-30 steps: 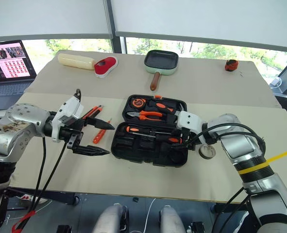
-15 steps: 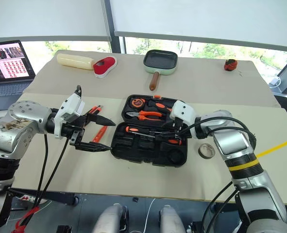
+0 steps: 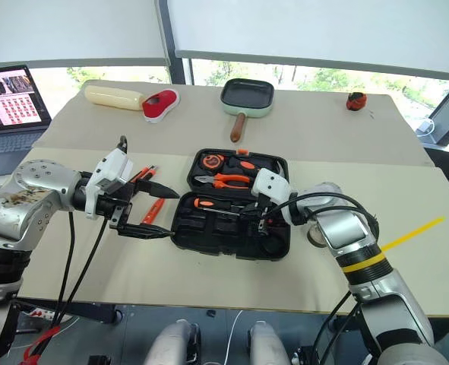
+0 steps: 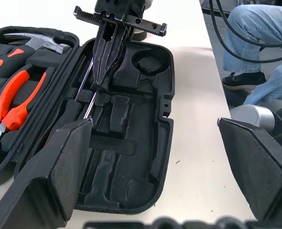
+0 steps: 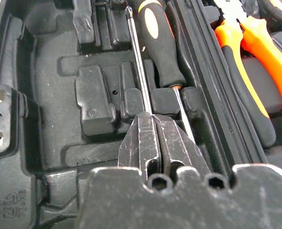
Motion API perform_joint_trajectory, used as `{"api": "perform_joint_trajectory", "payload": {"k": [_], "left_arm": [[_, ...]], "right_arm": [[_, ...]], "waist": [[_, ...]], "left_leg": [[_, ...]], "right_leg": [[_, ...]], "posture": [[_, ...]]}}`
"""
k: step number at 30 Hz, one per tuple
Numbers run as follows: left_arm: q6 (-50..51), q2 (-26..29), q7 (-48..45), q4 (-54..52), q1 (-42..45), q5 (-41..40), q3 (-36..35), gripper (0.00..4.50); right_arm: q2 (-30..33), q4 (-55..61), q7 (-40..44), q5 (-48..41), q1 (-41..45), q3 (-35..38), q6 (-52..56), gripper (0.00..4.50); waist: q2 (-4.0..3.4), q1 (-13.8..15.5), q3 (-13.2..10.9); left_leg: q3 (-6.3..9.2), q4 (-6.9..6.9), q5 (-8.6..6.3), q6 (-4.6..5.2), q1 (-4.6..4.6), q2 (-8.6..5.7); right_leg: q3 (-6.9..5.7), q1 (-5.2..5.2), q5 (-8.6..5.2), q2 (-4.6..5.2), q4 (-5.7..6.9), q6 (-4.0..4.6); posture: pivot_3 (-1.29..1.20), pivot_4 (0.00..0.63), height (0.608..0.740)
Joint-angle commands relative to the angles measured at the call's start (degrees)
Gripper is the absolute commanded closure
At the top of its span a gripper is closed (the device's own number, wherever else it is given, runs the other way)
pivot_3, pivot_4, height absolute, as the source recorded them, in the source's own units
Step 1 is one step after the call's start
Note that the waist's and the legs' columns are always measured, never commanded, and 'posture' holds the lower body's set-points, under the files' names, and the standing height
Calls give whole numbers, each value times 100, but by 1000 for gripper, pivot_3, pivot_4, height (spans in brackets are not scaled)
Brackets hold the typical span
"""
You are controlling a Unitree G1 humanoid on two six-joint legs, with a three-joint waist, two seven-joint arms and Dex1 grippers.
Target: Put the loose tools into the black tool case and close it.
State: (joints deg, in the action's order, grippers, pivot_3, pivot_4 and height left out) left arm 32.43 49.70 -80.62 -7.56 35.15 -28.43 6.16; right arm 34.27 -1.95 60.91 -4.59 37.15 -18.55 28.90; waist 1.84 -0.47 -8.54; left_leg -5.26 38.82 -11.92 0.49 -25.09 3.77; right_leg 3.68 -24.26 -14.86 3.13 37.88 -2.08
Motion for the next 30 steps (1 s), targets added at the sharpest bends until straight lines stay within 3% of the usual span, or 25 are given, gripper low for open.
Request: {"api": "perform_joint_trajectory", "payload": {"k": [1, 16, 24, 25, 26, 30], "left_arm": [[-75, 40, 24, -101, 6, 2, -98, 0], [-120, -38, 59, -31, 63, 39, -64, 0], [6, 75, 515, -133, -316, 98, -397, 0], [36, 98, 629, -162, -406, 94, -490, 0], [111, 126, 823, -198, -533, 102, -629, 0], [753, 385, 1775, -852, -2229, 133, -2221, 0]], "right_arm": [[104, -266, -21, 431, -194, -414, -7, 4408], [127, -636, -174, 679, -251, -477, -78, 4408], [-23, 1139, -120, -917, -119, 975, 1191, 4408], [19, 1362, -113, -1096, -125, 1114, 1361, 3895], [82, 1611, -76, -1350, -139, 1311, 1546, 3740], [568, 2883, 312, -2662, -495, 2289, 2132, 2343]], "waist": [[9, -17, 6], [50, 47, 32], [31, 37, 18], [24, 26, 12], [23, 16, 11], [23, -57, 9]], "left_leg": [[0, 0, 0, 0, 6, 0], [-2, 0, 1, -2, 50, 0], [-3, -4, 1, -3, 27, 1], [-2, -4, 1, -3, 15, 2], [-2, -4, 1, -3, 8, 3], [2, -19, -1, 0, 2, 6]], "right_leg": [[0, 4, -1, 0, 1, 1], [0, 45, -3, 3, 6, 4], [3, 13, -4, 3, 14, 7], [3, 1, -4, 2, 16, 8], [4, -7, -4, 2, 16, 8], [2, -12, -4, 2, 10, 8]], "posture": [[0, 150, 740], [0, 150, 740], [0, 150, 740], [0, 150, 740], [0, 150, 740], [0, 150, 740]]}}
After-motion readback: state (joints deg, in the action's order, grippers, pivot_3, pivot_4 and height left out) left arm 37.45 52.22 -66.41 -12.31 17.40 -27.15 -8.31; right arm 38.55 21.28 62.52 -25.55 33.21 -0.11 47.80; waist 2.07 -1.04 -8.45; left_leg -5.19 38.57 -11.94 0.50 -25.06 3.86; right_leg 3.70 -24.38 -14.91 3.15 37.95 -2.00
